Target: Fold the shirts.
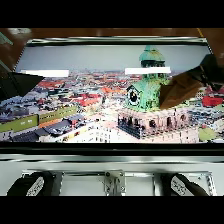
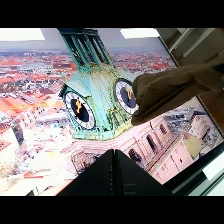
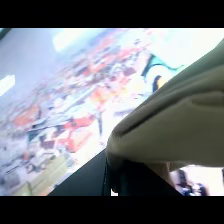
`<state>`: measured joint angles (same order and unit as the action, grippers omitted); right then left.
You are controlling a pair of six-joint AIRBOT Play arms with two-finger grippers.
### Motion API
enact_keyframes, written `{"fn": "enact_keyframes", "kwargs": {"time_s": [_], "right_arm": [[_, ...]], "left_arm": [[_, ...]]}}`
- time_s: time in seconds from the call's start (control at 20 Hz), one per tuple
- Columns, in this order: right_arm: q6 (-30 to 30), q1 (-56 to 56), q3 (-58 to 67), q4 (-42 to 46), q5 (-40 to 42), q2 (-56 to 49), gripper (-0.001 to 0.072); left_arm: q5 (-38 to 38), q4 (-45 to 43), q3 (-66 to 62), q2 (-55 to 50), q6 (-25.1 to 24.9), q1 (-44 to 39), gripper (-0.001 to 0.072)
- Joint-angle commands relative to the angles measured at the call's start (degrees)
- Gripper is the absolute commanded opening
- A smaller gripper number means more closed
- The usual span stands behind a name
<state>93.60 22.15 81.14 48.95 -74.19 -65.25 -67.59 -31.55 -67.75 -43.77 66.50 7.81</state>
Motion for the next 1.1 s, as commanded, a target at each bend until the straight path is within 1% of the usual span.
{"fn": "enact_keyframes", "kwargs": {"time_s": [0.0,0.05,0.15,0.2,0.3,0.4,0.55,0.65,0.75,0.8,0.85,0.9,1.05], "right_arm": [[-3.93,6.03,1.36,5.75,-4.79,-0.9,0.0061],[-7.32,6.38,1.36,5.6,-3.48,-1.38,0.006],[-13.31,6.36,1.36,5.35,2.54,-2.1,0.0061],[-15.39,6.36,1.36,5.07,6.23,-2.29,0.006],[-17.53,6.38,1.36,4.07,13.42,-2.58,0.006],[-21.16,6.38,1.42,2.64,17.9,-2.69,0.0059],[-27.28,6.38,2.49,4.72,18.84,-2.73,0.0059],[-28.85,6.38,2.71,10.51,16.83,-2.75,0.0059],[-27.67,6.38,2.64,19.5,12.74,-3.08,0.0059],[-24.0,6.73,2.64,25.64,9.6,-3.54,0.006],[-17.94,7.41,2.6,31.04,6.12,-4.33,0.006],[-13.57,8.9,2.16,34.27,2.69,-5.35,0.006],[-10.4,15.02,-1.14,34.56,-6.21,-7.96,0.006]], "left_arm": [[0.04,-0.02,0.02,-0.04,0.02,0.02,0.0044],[0.04,-0.02,0.02,-0.04,0.02,0.02,0.0044],[0.02,-0.02,0.02,-0.02,0.0,0.02,0.0044],[-0.13,-0.02,0.02,-0.02,0.04,0.02,0.0044],[-0.44,-0.02,0.02,-0.02,0.22,0.02,0.0044],[-0.44,-0.02,0.02,-0.02,0.22,0.02,0.0044],[-0.44,-0.02,0.02,-0.02,0.22,0.02,0.0044],[-0.44,-0.02,0.02,-0.02,0.22,0.02,0.0044],[-0.42,-0.02,0.02,-0.02,0.22,0.02,0.0044],[-0.35,-0.02,0.02,-0.04,0.17,0.02,0.0044],[0.13,-0.04,0.02,-0.04,0.17,0.02,0.0044],[0.79,-0.07,0.02,-0.04,0.15,0.04,0.0044],[2.1,-0.04,0.02,-0.04,0.15,0.04,0.0044]]}}
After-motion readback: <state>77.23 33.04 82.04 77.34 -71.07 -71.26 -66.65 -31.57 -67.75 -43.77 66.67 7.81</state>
